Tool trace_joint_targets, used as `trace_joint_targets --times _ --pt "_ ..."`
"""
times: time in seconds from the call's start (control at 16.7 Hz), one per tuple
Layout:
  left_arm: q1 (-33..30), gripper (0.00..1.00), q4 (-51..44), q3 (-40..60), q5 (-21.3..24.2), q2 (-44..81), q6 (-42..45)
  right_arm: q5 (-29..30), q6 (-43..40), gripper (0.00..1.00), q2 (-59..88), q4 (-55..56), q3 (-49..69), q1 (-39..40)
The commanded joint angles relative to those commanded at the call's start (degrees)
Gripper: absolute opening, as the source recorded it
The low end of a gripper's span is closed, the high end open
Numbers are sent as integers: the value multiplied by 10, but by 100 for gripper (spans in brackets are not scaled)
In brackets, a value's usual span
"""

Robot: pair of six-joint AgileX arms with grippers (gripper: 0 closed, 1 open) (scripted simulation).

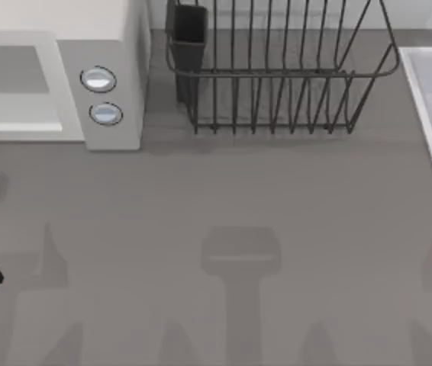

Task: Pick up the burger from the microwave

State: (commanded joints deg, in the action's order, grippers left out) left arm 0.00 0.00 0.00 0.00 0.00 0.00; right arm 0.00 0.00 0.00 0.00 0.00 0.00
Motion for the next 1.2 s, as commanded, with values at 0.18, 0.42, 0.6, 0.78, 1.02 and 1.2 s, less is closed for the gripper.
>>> trace_joint_targets --times 0.18,0.42,0.6,0.78,1.02,1.2 --pt "1 100 4 1 1 5 0 0 0 100 0 0 0 0" --pt "9 100 55 15 10 83 4 0 0 100 0 0 0 0" --pt "22 100 129 36 24 195 9 0 0 100 0 0 0 0" --pt "38 100 224 62 41 338 16 0 0 100 0 0 0 0" --pt "63 100 372 103 69 561 27 0 0 100 0 0 0 0" --pt "83 100 489 135 91 738 36 0 0 100 0 0 0 0"
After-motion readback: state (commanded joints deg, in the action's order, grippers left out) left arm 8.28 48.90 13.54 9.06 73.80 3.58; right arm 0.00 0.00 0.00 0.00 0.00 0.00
